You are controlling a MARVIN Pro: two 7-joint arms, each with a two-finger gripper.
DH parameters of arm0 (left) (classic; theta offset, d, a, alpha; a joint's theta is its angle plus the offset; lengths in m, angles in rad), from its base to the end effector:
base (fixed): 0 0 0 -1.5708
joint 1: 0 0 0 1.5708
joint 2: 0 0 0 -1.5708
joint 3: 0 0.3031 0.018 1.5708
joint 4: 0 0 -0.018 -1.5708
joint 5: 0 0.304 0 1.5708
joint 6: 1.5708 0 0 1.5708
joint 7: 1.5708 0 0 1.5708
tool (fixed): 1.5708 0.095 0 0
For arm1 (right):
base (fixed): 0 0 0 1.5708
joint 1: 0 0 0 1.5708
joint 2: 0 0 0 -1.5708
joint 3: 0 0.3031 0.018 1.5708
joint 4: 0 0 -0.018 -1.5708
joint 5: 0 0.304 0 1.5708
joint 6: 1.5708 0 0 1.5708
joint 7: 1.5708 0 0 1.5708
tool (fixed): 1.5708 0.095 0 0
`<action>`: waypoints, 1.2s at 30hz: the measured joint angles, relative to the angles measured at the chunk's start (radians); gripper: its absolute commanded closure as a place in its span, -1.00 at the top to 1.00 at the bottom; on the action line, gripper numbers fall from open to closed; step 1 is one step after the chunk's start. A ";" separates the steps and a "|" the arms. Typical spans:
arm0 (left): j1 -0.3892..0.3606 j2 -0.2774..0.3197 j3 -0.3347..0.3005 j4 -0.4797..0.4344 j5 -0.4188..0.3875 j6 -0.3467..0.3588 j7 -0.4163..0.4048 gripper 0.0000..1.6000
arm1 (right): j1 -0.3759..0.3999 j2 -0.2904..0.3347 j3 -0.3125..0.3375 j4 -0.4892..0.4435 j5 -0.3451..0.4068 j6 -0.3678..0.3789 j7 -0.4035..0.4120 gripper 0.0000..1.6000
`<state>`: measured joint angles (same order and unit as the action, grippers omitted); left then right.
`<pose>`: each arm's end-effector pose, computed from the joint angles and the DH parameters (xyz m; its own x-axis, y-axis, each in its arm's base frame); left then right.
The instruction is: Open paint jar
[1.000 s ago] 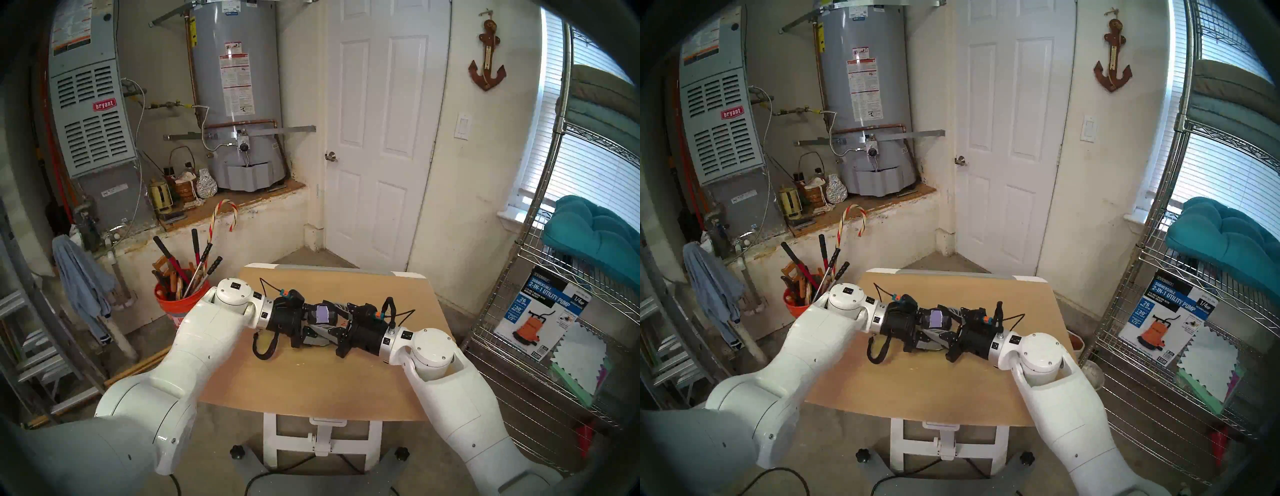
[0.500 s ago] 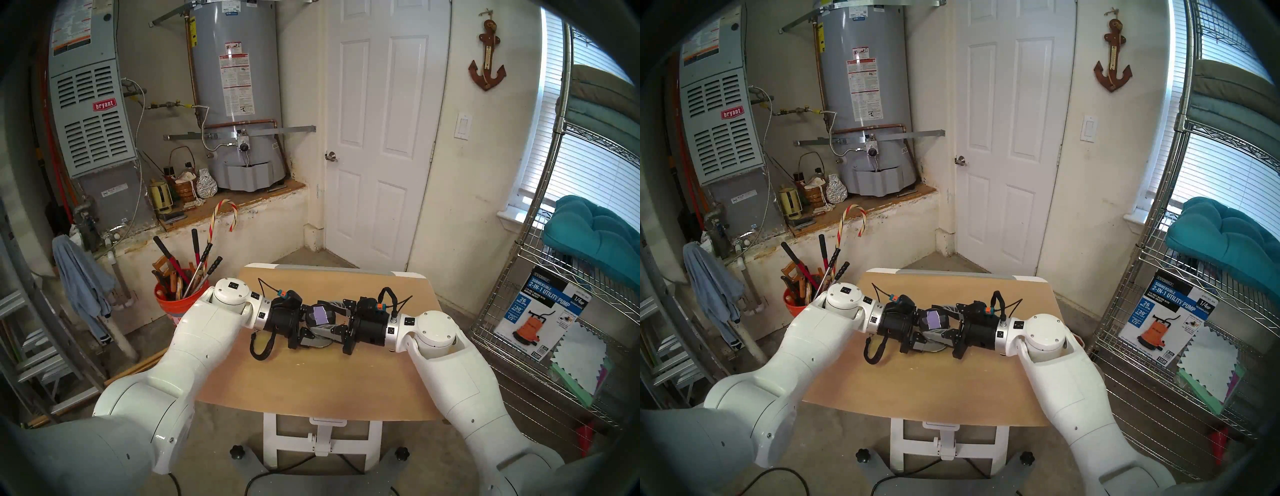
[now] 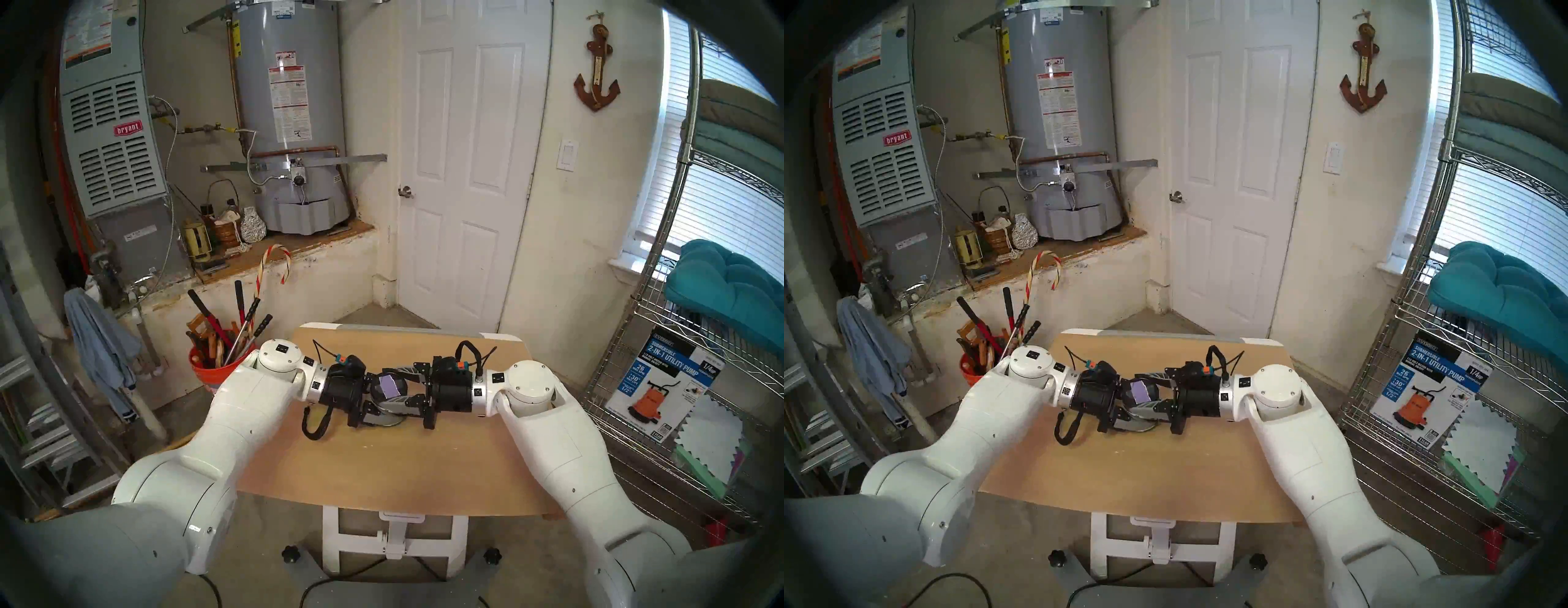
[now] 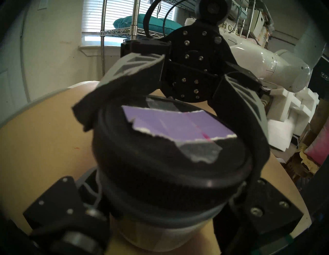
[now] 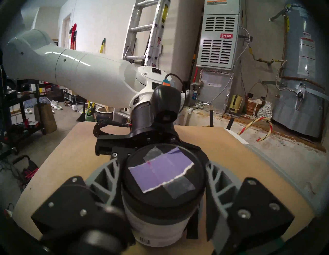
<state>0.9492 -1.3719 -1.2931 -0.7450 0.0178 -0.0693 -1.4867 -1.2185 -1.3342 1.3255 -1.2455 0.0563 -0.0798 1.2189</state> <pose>0.4759 -0.0394 -0.3532 0.1411 -0.3448 0.9280 -0.9894 -0.0179 0.1438 0.4381 0.0640 -0.3163 -0.0909 0.2314 0.9686 0.9759 -0.1728 0.1329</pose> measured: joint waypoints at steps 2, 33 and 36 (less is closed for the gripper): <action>-0.005 -0.002 0.001 0.010 -0.001 -0.006 -0.001 -1.00 | 0.015 -0.003 0.002 0.022 0.003 -0.006 0.021 -1.00; -0.099 -0.026 0.047 0.169 -0.031 -0.100 0.000 -1.00 | 0.265 -0.059 0.100 0.417 0.096 -0.171 0.204 -1.00; -0.110 -0.023 0.067 0.167 -0.022 -0.108 0.000 -1.00 | 0.285 -0.051 0.109 0.461 0.076 -0.202 0.189 -1.00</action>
<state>0.8394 -1.3951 -1.2259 -0.5778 -0.0037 -0.1778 -1.4866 -0.9338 -1.3848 1.4347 -0.7843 0.1320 -0.2820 1.4080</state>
